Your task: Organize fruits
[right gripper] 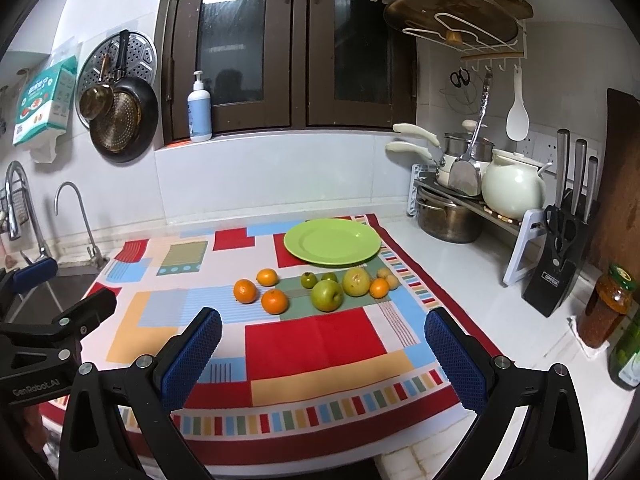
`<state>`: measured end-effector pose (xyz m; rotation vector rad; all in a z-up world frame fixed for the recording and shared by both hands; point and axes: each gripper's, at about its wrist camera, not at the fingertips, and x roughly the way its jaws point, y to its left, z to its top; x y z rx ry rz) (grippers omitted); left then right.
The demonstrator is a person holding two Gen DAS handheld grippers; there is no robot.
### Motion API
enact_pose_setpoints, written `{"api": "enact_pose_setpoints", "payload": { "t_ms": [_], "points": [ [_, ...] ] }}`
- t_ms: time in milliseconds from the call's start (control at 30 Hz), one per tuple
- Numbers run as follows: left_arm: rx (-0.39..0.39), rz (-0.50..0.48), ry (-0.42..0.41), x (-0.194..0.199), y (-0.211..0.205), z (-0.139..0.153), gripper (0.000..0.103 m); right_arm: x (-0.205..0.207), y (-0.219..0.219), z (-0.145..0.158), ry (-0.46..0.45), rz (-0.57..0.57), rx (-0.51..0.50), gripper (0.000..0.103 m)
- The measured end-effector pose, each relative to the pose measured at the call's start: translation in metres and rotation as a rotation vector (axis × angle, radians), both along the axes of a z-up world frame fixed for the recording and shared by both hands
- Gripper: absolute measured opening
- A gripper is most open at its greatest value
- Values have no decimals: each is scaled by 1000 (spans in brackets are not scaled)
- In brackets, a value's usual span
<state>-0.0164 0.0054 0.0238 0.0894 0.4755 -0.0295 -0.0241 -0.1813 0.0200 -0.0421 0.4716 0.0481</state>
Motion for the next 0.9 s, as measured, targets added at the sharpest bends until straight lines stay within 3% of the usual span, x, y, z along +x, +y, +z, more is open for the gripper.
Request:
{"api": "enact_pose_setpoints", "payload": {
  "t_ms": [900],
  "points": [
    [5,6,-37,-2,-2,10,103,1,-3,1,2,-3,8,102]
  ]
}}
